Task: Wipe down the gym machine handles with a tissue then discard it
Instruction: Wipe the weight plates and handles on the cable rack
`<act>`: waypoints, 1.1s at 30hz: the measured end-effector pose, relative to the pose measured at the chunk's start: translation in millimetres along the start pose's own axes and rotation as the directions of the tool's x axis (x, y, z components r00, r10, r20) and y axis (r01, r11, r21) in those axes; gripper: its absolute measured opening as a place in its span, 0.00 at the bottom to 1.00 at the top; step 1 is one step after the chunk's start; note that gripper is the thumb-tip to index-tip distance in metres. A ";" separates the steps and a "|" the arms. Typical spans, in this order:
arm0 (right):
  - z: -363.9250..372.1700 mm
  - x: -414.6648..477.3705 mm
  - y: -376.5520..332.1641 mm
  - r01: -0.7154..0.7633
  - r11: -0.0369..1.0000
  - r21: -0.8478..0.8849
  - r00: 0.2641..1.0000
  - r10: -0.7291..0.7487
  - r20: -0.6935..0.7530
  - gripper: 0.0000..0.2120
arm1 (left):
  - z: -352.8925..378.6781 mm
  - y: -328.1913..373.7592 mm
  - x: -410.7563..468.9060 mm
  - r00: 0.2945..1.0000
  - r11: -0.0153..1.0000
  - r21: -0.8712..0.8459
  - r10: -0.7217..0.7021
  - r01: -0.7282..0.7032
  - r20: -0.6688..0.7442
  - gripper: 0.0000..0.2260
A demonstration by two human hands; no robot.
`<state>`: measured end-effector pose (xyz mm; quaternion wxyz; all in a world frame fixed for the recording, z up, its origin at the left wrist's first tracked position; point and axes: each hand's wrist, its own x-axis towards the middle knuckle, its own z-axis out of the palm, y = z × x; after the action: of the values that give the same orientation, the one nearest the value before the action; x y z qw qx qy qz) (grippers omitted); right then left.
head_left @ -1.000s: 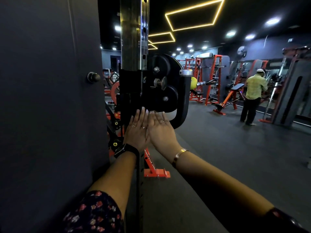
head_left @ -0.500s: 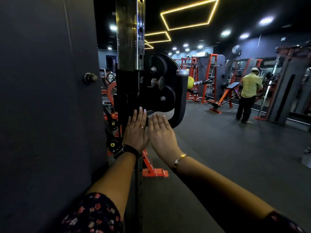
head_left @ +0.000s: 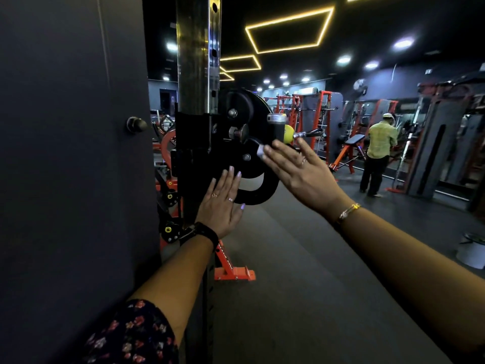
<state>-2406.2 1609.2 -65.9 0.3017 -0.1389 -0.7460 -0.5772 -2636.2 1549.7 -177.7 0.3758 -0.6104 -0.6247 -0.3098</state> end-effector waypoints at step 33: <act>9.6 -29.5 -71.4 -0.400 0.710 0.579 0.902 0.416 0.113 0.36 | 2.5 26.7 10.9 1.000 0.992 -0.123 -0.003 0.001 -0.017 0.28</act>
<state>-2425.7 1601.4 -140.9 0.4589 -0.1922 -0.8343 -0.2376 -2609.6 1559.2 -171.7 0.3426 -0.6291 -0.6018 -0.3531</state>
